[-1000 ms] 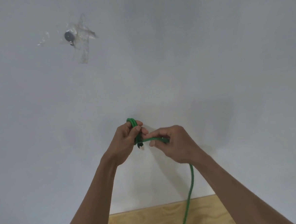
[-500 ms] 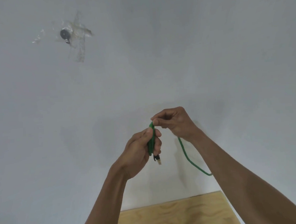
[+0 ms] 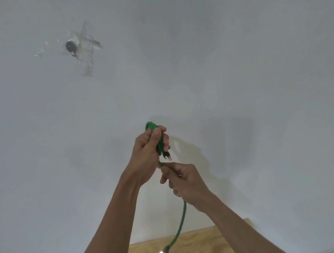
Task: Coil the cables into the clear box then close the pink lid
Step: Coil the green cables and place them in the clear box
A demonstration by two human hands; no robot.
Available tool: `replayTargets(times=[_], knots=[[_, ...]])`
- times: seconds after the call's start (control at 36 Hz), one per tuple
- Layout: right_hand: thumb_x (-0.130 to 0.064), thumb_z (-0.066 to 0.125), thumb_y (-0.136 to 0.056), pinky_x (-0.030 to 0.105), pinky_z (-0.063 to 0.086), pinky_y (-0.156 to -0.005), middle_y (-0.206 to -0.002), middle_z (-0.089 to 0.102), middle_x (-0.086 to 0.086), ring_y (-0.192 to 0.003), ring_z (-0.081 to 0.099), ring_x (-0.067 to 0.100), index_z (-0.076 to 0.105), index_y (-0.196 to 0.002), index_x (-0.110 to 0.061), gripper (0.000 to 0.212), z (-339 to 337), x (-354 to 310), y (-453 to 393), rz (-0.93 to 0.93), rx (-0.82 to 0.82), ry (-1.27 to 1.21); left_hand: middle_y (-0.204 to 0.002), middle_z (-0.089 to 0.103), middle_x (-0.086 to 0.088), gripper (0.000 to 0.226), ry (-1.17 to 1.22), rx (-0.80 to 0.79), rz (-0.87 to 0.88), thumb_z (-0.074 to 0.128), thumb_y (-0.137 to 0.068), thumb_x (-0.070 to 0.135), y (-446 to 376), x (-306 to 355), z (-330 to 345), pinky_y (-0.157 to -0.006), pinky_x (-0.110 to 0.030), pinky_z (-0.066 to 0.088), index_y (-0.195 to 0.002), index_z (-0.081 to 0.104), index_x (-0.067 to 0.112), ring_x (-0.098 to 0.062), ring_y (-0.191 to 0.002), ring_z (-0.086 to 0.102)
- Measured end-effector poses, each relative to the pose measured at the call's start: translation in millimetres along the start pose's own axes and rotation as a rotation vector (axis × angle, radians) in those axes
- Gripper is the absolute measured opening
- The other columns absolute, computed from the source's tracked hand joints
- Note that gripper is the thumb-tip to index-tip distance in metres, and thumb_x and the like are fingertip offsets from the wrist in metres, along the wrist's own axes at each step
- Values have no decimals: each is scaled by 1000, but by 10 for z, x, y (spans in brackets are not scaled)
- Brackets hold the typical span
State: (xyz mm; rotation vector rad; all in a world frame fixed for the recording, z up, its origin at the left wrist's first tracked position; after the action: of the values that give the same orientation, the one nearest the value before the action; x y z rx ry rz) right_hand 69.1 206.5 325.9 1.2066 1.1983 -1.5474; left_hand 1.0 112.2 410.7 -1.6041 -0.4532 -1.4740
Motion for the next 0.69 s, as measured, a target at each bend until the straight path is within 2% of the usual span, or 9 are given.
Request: replayTargets(times=[0.08, 0.17, 0.25, 0.33, 0.42, 0.5, 0.61, 0.69], knots=[[-20, 66, -96, 23, 39, -52, -73, 72, -7, -53, 44, 11, 76, -111, -17, 18, -23, -70, 28, -72, 37, 162, -73, 57, -1, 25, -145, 12, 12, 38, -108, 21, 6, -26, -106, -73, -37, 46, -105, 57, 6, -19, -69, 51], [-19, 67, -93, 24, 45, -56, -83, 76, -8, -53, 51, 11, 76, -111, -20, 20, -85, -231, 28, -137, 13, 397, -75, 59, -3, 27, -315, -16, 17, 37, -108, 22, 56, -75, -166, -69, -36, 47, -107, 58, 5, -23, -73, 53], [-22, 69, -91, 18, 51, -68, -96, 78, -11, -64, 62, -1, 77, -110, -27, 21, -145, -493, 18, -239, -32, 699, -75, 61, -4, 27, -459, -32, 6, 38, -108, 23, 100, -161, -224, -66, -34, 47, -106, 60, 6, -17, -69, 55], [-32, 76, -85, 28, 53, -76, -92, 76, -18, -67, 60, -5, 77, -98, -33, 14, -236, -799, -51, -334, -29, 887, -76, 62, -10, 36, -505, -72, -16, 37, -108, 30, 181, -241, -237, -65, -42, 46, -98, 63, 8, -20, -67, 56], [-32, 83, -77, 28, 46, -68, -75, 73, -19, -57, 55, 1, 76, -85, -34, 10, -301, -1040, -179, -360, -72, 893, -69, 61, -6, 52, -459, -120, -55, 26, -109, 37, 310, -255, -106, -62, -37, 44, -88, 61, 5, -19, -64, 54], [-24, 90, -69, 31, 46, -60, -72, 74, -13, -56, 59, 16, 77, -76, -27, 15, -332, -1146, -305, -401, -123, 724, -68, 59, -10, 63, -384, -138, -87, 19, -106, 46, 380, -261, 41, -63, -38, 42, -98, 62, 1, -23, -64, 51], [-12, 94, -62, 16, 45, -57, -67, 73, -6, -58, 61, 6, 78, -74, -13, 20, -405, -1221, -429, -427, -126, 573, -68, 56, -10, 74, -304, -165, -110, 18, -100, 62, 441, -258, 156, -70, -44, 43, -99, 61, 2, -23, -65, 50], [-11, 93, -62, 24, 50, -61, -70, 75, 7, -64, 64, 17, 77, -74, -7, 20, -451, -1214, -520, -409, -140, 498, -65, 52, -5, 70, -212, -171, -123, 22, -95, 65, 472, -218, 216, -72, -43, 44, -94, 60, 6, -21, -63, 47]])
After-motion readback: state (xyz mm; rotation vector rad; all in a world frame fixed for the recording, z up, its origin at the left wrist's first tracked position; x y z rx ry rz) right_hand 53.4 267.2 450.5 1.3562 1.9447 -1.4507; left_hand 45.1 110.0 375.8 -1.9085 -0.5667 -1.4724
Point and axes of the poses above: each hand's wrist, its own y-axis away from the middle knuckle, its own z-axis out of the palm, x = y × z, the point moved 3 cm from there along -y, towards the middle knuckle
